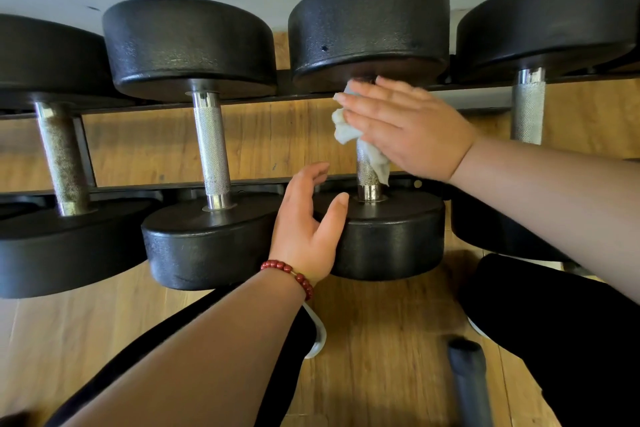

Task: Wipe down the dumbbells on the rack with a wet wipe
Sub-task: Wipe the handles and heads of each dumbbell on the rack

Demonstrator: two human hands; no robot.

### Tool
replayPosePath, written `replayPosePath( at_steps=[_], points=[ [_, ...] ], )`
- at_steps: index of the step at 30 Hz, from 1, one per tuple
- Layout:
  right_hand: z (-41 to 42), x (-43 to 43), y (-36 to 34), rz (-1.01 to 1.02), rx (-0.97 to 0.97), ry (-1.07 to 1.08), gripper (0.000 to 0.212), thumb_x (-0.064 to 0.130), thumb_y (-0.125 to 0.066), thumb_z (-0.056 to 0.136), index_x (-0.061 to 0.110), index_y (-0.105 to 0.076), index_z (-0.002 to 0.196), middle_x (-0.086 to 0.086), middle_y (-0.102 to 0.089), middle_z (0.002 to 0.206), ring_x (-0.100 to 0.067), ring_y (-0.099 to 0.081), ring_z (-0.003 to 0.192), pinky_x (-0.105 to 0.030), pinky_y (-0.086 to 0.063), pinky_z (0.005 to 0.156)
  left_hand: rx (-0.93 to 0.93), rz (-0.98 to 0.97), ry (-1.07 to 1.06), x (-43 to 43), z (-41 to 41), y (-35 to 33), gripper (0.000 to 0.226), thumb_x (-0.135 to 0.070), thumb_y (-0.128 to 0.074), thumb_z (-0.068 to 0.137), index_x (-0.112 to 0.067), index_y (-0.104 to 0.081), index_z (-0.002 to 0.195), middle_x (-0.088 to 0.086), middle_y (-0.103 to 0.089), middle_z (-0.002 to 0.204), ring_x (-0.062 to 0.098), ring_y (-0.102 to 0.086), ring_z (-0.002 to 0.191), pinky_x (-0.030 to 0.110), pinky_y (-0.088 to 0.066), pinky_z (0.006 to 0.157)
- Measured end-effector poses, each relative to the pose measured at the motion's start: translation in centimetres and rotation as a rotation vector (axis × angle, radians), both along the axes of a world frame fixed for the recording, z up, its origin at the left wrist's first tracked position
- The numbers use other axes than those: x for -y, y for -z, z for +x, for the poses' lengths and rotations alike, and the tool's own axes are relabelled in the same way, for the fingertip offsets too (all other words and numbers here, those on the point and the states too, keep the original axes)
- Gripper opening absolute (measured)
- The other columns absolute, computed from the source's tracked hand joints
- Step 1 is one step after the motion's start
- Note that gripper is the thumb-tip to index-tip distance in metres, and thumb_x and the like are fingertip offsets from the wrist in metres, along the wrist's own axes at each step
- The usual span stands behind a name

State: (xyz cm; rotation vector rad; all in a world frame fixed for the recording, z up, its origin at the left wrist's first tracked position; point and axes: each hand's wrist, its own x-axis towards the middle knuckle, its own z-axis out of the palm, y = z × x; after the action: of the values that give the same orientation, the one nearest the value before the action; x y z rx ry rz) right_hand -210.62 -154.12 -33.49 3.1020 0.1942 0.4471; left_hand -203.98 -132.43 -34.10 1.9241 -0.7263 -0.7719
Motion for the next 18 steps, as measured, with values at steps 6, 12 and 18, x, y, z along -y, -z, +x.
replayPosePath(
  at_steps=[6,12,18],
  points=[
    [-1.6,-1.2,-0.1,0.157,-0.156,0.028,0.059,0.047,-0.043,0.096,0.009,-0.048,0.141,-0.010,-0.037,0.153,-0.027,-0.025,0.146,-0.044,-0.022,0.119,0.007,-0.004,0.011,0.0,0.1,0.0,0.068,-0.060,-0.041,0.080,-0.025,-0.042,0.138,-0.014,-0.048,0.136,-0.006,-0.042,0.126,0.003,-0.032,0.091],
    [-1.8,-1.9,0.1,0.176,-0.115,-0.027,0.041,0.019,-0.043,0.097,0.010,-0.055,0.135,-0.009,-0.048,0.146,-0.029,-0.035,0.140,-0.044,-0.028,0.114,0.003,0.002,0.013,0.0,0.1,-0.1,0.067,-0.061,-0.041,0.080,-0.028,-0.041,0.138,-0.015,-0.047,0.136,-0.007,-0.042,0.125,0.005,-0.033,0.091],
    [-1.1,-0.5,-1.1,0.108,-0.068,0.035,0.048,-0.004,-0.059,0.085,0.003,-0.055,0.133,-0.015,-0.050,0.143,-0.033,-0.042,0.136,-0.051,-0.031,0.112,-0.004,0.022,0.010,0.0,0.0,-0.2,0.050,-0.054,-0.045,0.084,-0.038,-0.038,0.131,-0.019,-0.046,0.135,-0.011,-0.041,0.124,0.002,-0.032,0.088]
  ],
)
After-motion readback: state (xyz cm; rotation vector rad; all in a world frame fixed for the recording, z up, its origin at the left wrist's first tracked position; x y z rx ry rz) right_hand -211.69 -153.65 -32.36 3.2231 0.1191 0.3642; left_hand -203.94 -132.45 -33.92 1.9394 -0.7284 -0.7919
